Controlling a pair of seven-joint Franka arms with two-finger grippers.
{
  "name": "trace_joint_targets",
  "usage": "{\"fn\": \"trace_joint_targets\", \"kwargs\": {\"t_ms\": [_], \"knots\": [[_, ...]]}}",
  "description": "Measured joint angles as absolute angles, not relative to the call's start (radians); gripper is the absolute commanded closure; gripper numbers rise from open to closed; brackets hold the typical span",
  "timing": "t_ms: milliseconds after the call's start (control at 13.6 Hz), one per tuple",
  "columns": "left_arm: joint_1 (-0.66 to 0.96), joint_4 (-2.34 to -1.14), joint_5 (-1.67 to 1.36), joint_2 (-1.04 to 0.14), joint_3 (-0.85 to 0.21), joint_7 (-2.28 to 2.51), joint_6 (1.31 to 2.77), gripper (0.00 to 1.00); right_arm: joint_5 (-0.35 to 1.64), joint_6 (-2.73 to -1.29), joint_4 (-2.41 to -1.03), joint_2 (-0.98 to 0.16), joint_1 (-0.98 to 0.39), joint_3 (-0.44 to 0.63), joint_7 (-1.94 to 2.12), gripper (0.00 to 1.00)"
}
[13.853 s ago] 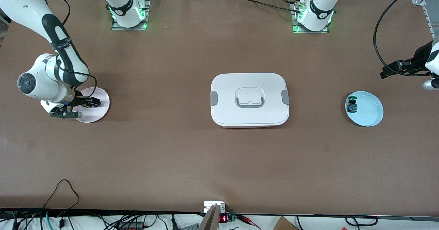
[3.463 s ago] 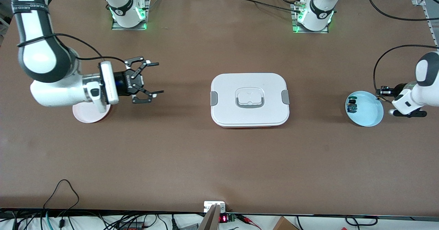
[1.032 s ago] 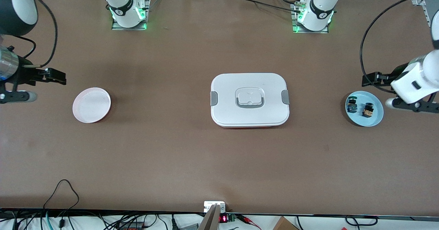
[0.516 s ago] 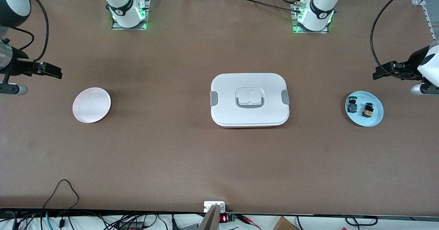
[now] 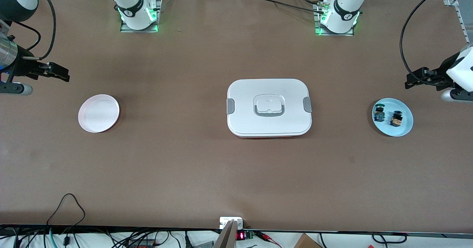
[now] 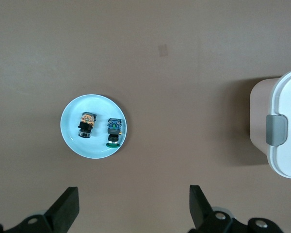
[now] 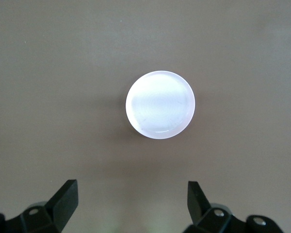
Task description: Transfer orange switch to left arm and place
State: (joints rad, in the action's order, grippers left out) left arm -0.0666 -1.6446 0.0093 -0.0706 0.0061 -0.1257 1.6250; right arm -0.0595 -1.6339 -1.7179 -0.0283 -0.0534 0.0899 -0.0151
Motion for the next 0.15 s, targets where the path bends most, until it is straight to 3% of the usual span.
{"fn": "trace_joint_targets", "kwargs": {"t_ms": [147], "knots": [[-0.067,-1.646,0.010,-0.071,0.007,-0.126,1.625,0.00,-0.052,-1.643,-1.734,-0.014,-0.054,0.090,-0.013,0.00]]}}
